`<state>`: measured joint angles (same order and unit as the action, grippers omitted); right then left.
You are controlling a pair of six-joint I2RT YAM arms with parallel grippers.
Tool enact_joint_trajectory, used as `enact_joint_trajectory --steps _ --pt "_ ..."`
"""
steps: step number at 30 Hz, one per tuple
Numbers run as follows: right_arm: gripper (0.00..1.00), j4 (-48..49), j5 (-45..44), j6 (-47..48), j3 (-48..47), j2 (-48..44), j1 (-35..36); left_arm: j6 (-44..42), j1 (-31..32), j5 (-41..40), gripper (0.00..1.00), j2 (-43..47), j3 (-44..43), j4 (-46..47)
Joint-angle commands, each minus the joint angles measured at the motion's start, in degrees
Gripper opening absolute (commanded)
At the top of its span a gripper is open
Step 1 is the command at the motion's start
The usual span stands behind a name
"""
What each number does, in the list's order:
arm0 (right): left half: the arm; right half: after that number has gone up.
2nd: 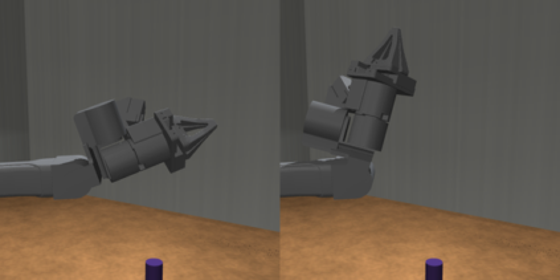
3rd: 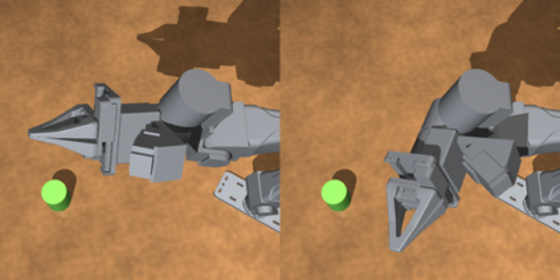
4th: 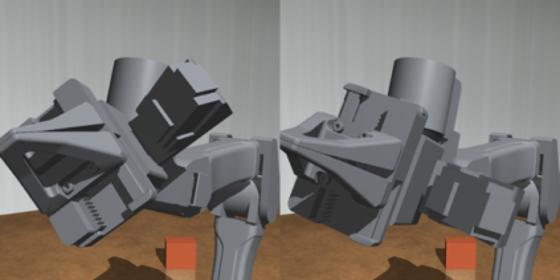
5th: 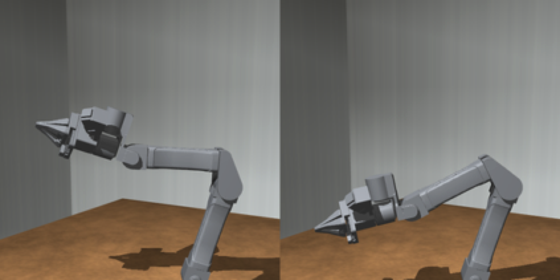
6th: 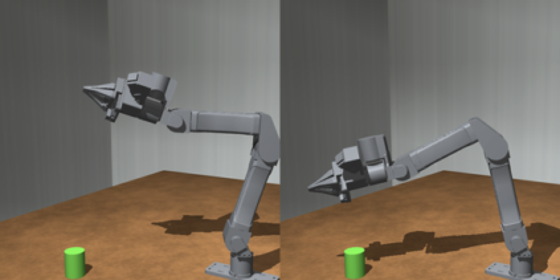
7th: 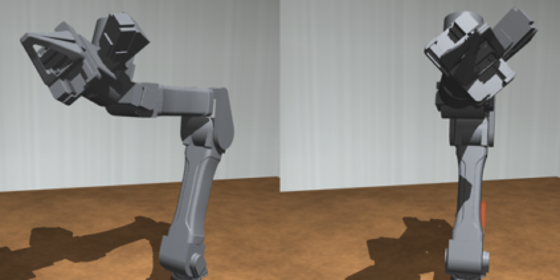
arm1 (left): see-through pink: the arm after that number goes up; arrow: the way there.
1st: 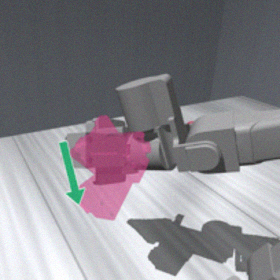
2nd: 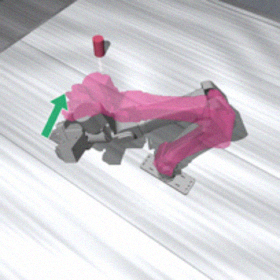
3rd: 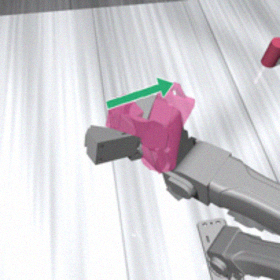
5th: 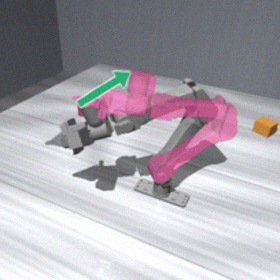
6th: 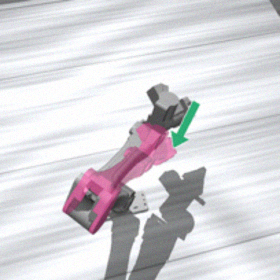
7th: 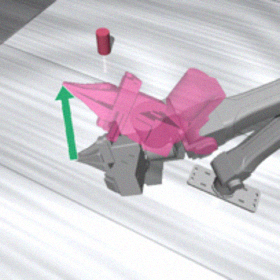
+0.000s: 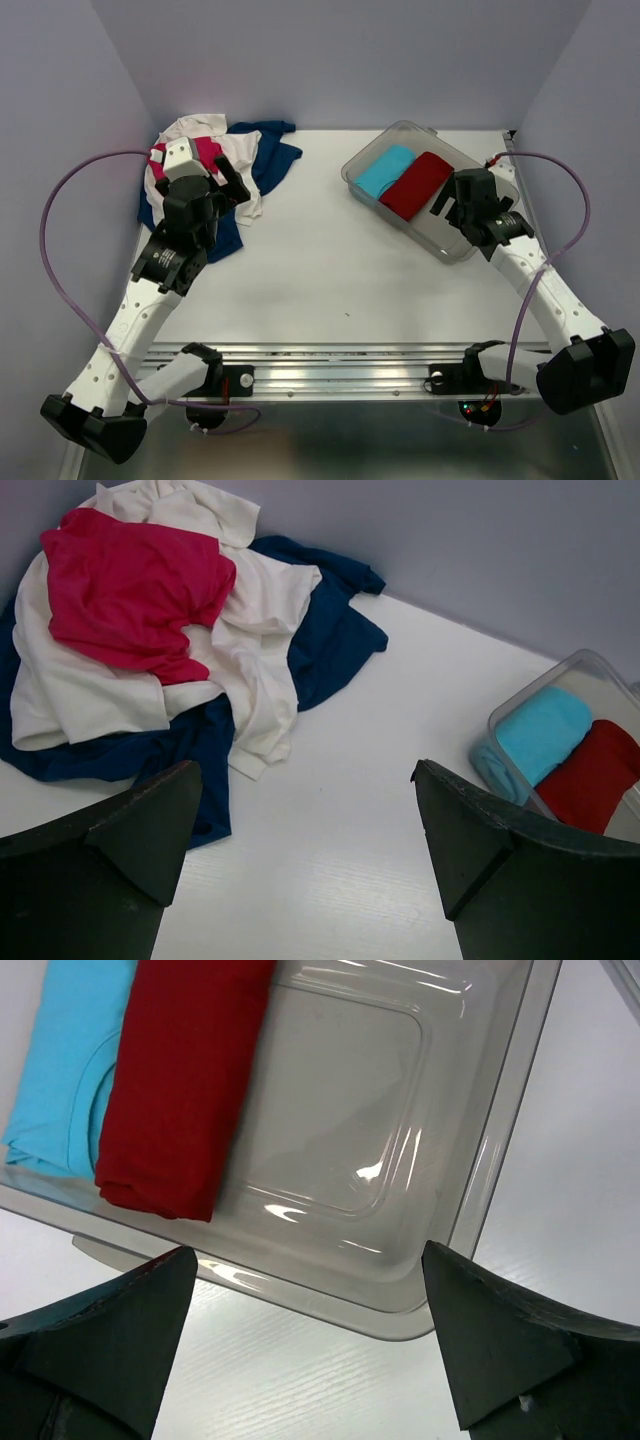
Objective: Roll the t-shirts
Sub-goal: Move the bin to the center of the board.
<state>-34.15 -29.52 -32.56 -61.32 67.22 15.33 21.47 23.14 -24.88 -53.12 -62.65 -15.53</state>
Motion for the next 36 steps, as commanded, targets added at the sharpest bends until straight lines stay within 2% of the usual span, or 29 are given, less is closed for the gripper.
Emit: enact_joint_trajectory --steps 1,6,11,18,23,26,27,30,36 --pt "1.00 2.77 -0.28 0.21 0.32 0.19 -0.30 -1.44 -0.20 -3.59 0.99 0.04 -0.72 1.39" --pt "1.00 4.79 3.14 2.66 1.64 -0.51 -0.30 -1.96 -0.20 -2.98 0.99 -0.66 -0.63 0.59" --pt "1.00 9.80 15.95 7.06 3.66 -1.92 -0.30 -2.23 -0.20 -1.84 0.99 -1.19 -0.80 0.50" --pt "1.00 12.87 26.34 10.66 3.84 -1.74 -0.30 -2.14 -0.20 -3.42 0.99 -4.79 -1.41 -2.66" --pt "1.00 17.45 39.16 12.25 5.95 -2.45 0.39 -4.86 -0.11 8.08 0.99 -6.38 -0.11 -1.62" --pt "1.00 18.24 40.33 12.95 5.77 -1.22 4.07 -3.81 -0.11 16.25 0.99 -5.85 3.41 0.93" --pt "1.00 18.59 40.33 13.48 5.69 -0.78 5.14 -3.29 -0.11 21.40 0.99 -5.68 5.24 2.94" --pt "1.00 18.60 39.19 13.92 4.99 1.58 9.61 -1.53 -0.02 27.32 0.99 -6.20 7.62 5.15" --pt "1.00 17.37 35.06 14.01 3.05 7.48 14.90 1.73 -0.02 24.19 0.99 -6.64 7.73 5.25"
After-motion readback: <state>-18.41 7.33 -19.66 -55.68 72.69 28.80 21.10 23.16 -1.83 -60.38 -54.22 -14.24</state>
